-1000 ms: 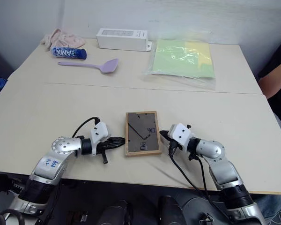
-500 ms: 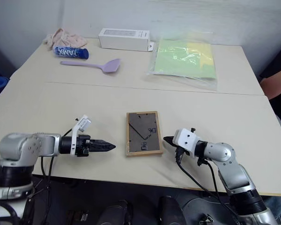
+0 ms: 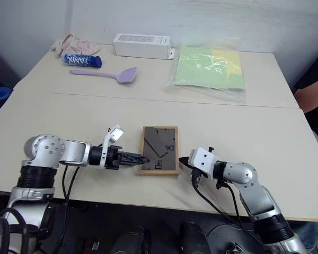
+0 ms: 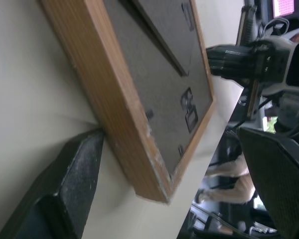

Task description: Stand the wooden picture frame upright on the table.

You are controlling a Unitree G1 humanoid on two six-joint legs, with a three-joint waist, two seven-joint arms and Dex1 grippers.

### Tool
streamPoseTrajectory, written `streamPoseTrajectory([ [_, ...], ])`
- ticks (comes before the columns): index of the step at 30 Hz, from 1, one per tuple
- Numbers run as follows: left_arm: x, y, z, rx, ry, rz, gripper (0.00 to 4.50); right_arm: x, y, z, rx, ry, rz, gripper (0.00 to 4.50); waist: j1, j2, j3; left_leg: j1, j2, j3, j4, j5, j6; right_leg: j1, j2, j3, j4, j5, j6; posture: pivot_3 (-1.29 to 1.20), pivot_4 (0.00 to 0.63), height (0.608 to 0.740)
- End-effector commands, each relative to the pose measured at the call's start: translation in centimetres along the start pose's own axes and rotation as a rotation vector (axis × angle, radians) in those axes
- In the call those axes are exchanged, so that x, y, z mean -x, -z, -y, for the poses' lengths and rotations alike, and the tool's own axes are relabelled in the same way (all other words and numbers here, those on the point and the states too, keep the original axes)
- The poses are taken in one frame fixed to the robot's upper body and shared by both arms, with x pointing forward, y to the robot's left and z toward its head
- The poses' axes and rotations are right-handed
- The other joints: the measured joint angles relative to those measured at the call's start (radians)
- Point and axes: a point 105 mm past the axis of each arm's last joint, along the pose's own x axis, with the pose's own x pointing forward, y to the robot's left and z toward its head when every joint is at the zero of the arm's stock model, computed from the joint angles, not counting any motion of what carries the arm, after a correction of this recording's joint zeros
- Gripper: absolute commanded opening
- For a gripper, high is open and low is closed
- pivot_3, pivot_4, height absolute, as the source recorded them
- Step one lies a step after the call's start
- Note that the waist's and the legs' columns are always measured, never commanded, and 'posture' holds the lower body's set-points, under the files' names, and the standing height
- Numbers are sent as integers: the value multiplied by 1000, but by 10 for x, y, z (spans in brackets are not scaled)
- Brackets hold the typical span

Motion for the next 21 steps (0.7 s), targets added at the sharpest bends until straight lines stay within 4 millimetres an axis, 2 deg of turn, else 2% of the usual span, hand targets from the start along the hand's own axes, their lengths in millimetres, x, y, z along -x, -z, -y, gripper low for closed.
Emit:
streamPoseTrajectory([
  [1,-21,16,1,68,38,-88,4466,-6,-17,-1,29,-3,60,0,0,0,0,0,0,0,0,0,0,0,0,0,0,0,0,0,150,740],
  [4,-23,13,1,92,34,-62,4466,-7,-18,-2,28,-2,64,0,1,0,0,0,0,0,1,0,0,0,0,0,0,0,0,0,150,740],
  [5,-23,12,1,99,34,-54,4074,-7,-18,-2,29,-1,64,0,2,0,0,0,0,0,1,0,0,0,0,0,0,0,0,0,150,740],
  [6,-23,11,1,103,34,-49,3890,-7,-18,-2,29,0,63,0,2,0,0,0,0,0,1,0,0,0,0,0,0,0,0,0,150,740],
  [11,-12,8,-7,119,-6,-1,2355,4,-11,3,26,21,38,0,-3,0,0,0,0,0,1,0,-1,0,1,0,0,0,0,0,150,740],
  [14,-7,2,-5,97,-1,74,1467,17,-12,9,-31,23,59,0,-3,0,0,0,0,0,1,0,-1,0,1,0,-1,0,0,0,150,740],
  [16,-4,1,-6,63,-24,96,1301,25,-22,16,-102,25,129,361,-3,0,0,0,0,0,1,0,-1,0,1,0,-2,0,0,0,150,740],
  [17,-3,-5,-3,-12,-32,154,1301,28,-33,17,-147,-9,179,590,-6,0,0,0,0,0,2,0,-1,0,1,0,-2,0,0,0,150,740],
  [21,-2,-1,0,-237,-59,177,1301,27,-65,18,-305,-119,308,1955,-10,0,0,1,1,1,2,0,-3,0,2,1,-2,0,0,0,150,740],
])
